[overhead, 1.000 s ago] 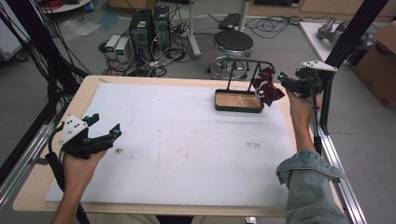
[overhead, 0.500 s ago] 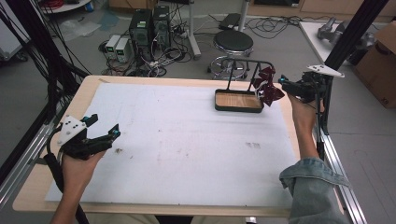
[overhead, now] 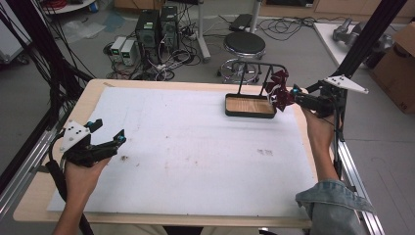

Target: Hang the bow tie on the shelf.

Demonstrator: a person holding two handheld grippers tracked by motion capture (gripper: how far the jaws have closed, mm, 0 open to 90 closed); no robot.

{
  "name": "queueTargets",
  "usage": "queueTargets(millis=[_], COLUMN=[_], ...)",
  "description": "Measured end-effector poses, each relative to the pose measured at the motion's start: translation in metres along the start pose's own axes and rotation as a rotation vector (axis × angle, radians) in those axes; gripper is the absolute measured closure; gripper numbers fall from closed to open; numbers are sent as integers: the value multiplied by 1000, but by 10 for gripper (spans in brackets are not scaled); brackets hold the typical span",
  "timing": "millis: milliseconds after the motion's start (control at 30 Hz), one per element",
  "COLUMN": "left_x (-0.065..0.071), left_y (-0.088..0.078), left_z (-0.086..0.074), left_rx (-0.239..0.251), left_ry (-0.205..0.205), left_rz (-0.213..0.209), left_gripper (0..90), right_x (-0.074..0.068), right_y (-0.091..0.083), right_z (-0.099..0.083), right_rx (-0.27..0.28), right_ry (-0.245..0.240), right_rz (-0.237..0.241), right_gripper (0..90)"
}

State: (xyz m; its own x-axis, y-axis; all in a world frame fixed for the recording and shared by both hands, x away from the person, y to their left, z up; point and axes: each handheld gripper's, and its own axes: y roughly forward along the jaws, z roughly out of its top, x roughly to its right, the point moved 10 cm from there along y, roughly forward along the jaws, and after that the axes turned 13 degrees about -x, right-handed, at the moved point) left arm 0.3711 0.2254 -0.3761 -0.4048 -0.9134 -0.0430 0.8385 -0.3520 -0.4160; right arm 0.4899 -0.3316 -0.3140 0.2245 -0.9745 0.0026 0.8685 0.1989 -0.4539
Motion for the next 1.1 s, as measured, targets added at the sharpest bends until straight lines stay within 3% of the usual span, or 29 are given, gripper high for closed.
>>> queueTargets(millis=[467, 833, 1100], left_x=[0, 0, 1], left_y=[2, 5, 4], left_z=[-1, -3, -3], left_rx=[-4, -8, -8], left_ry=[-3, -3, 0], left_rz=[3, 1, 3], left_gripper=[190, 189, 190], right_x=[-15, -30, -35], right_y=[-44, -59, -59], right_z=[-37, -59, -87], right_rx=[90, 135, 119], right_ry=[30, 35, 72], right_rz=[64, 81, 100], right_gripper=[115, 114, 114])
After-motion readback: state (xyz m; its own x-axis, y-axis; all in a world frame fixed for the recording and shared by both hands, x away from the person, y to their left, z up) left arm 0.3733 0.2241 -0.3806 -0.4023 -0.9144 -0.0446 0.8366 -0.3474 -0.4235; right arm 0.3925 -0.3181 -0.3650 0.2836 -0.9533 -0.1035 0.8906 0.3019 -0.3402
